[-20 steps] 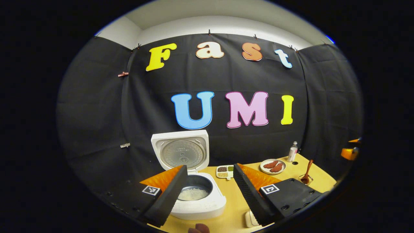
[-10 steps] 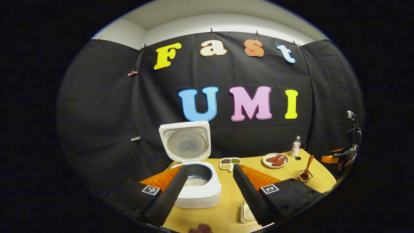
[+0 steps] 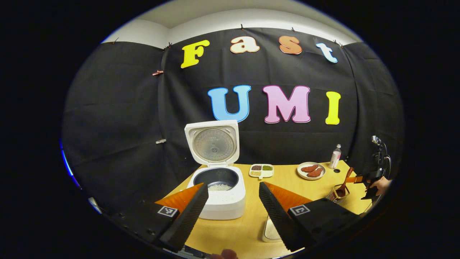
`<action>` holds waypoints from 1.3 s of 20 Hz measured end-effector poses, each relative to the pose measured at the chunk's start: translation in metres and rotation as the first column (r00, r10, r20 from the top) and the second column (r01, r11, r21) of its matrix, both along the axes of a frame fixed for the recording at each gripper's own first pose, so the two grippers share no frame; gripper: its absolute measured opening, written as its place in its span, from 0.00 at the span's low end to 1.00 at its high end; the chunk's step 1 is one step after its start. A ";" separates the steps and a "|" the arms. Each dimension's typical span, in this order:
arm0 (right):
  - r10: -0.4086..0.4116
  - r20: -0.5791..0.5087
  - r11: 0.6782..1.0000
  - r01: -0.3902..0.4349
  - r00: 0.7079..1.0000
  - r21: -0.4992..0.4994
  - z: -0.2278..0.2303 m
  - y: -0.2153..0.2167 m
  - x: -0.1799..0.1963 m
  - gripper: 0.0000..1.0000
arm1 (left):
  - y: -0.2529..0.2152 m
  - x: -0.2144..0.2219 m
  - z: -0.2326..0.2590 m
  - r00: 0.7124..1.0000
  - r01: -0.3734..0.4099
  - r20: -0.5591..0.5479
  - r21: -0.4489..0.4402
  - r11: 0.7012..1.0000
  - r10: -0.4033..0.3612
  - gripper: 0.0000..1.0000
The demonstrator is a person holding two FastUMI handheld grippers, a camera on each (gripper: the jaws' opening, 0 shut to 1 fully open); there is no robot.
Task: Close the left gripper, press the button to open the rice cooker; take a wooden spoon from the chopstick holder with the right hand, scoop a spoonful of rice and pour it into the rice cooker, then put the wooden spoon back into the chopstick holder.
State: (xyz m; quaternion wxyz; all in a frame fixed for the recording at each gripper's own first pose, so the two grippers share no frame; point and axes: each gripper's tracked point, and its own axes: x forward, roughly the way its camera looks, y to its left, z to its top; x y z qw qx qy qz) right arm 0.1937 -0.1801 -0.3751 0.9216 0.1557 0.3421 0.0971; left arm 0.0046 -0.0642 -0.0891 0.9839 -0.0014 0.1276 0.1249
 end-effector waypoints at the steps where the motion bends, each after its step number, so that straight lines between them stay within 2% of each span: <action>1: 0.003 -0.016 1.000 -0.003 1.000 0.000 -0.009 0.001 0.003 0.53 | 0.004 -0.004 -0.001 1.000 -0.016 -0.003 0.002 1.000 0.016 0.97; 2: 0.015 -0.023 1.000 -0.014 1.000 0.013 -0.010 0.004 0.001 0.41 | 0.008 -0.007 -0.002 1.000 -0.031 -0.007 -0.001 1.000 0.031 0.97; 3: 0.024 -0.027 1.000 -0.023 0.999 0.016 -0.014 0.008 0.004 0.45 | 0.010 -0.009 -0.005 0.999 -0.047 -0.013 -0.009 0.999 0.047 0.97; 5: 0.045 -0.015 0.999 -0.044 0.999 0.016 -0.019 0.010 0.006 0.45 | 0.017 -0.016 -0.010 0.997 -0.076 -0.025 -0.034 0.997 0.075 0.97; 7: 0.048 -0.009 0.998 -0.048 0.999 0.038 -0.017 0.014 0.007 0.30 | 0.024 -0.024 -0.013 0.994 -0.104 -0.029 -0.049 0.993 0.103 0.97; 11: 0.030 0.020 0.996 -0.031 0.999 0.078 -0.005 0.017 0.010 0.22 | 0.038 -0.036 -0.019 0.988 -0.149 -0.039 -0.055 0.987 0.147 0.97; 13: 0.028 0.054 0.998 -0.031 0.998 0.062 0.006 0.016 0.008 0.16 | 0.042 -0.041 -0.022 0.986 -0.162 -0.043 -0.062 0.985 0.159 0.97; 18: 0.009 0.104 0.999 -0.014 0.995 0.045 0.033 0.017 0.003 0.13 | 0.047 -0.043 -0.025 0.986 -0.164 -0.044 -0.075 0.984 0.161 0.97; 23: 0.004 0.212 1.000 -0.002 0.977 -0.006 0.077 0.012 0.005 0.09 | 0.049 -0.038 -0.020 0.991 -0.135 -0.029 -0.072 0.988 0.133 0.97; 26: -0.002 0.246 1.000 -0.001 0.969 0.013 0.109 0.018 -0.003 0.09 | 0.055 -0.036 -0.017 0.993 -0.122 -0.018 -0.085 0.989 0.120 0.97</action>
